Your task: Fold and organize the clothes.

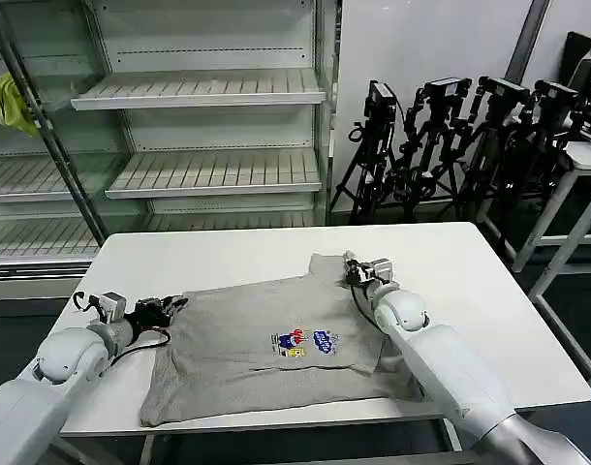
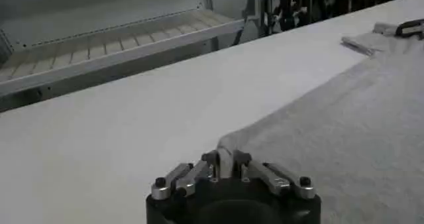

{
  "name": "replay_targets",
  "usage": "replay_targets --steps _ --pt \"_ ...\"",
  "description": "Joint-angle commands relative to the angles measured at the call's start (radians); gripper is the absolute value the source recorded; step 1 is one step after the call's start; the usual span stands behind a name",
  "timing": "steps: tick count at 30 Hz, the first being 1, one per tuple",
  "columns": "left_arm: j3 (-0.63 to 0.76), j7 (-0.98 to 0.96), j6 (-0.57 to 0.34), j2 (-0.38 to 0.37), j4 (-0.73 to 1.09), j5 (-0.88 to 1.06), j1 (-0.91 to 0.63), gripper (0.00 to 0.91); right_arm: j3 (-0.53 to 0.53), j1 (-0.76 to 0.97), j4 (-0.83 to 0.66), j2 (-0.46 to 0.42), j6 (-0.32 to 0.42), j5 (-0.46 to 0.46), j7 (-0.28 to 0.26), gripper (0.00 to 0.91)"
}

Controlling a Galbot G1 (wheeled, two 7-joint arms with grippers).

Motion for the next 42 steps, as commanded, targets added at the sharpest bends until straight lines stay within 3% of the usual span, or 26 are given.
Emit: replay_targets --steps 1,12,20,42 --pt "-0.010 0.000 -0.010 -0.001 -0.021 -0.003 0.006 0.111 0.003 0.001 0.006 -0.001 0.018 -0.002 0.000 0.000" --pt "-0.020 0.002 -0.026 0.001 -0.037 -0.003 0.021 0.081 0.006 0.000 0.011 0.006 0.032 -0.008 -0.002 0.000" --pt "-0.088 0.005 -0.038 0.021 -0.086 -0.021 0.076 0.081 0.028 -0.012 0.096 -0.026 0.041 0.013 0.001 0.000" --pt "-0.388 0.009 -0.053 0.100 -0.331 -0.076 0.442 0.071 0.113 -0.248 0.527 -0.288 0.013 0.110 0.032 0.000"
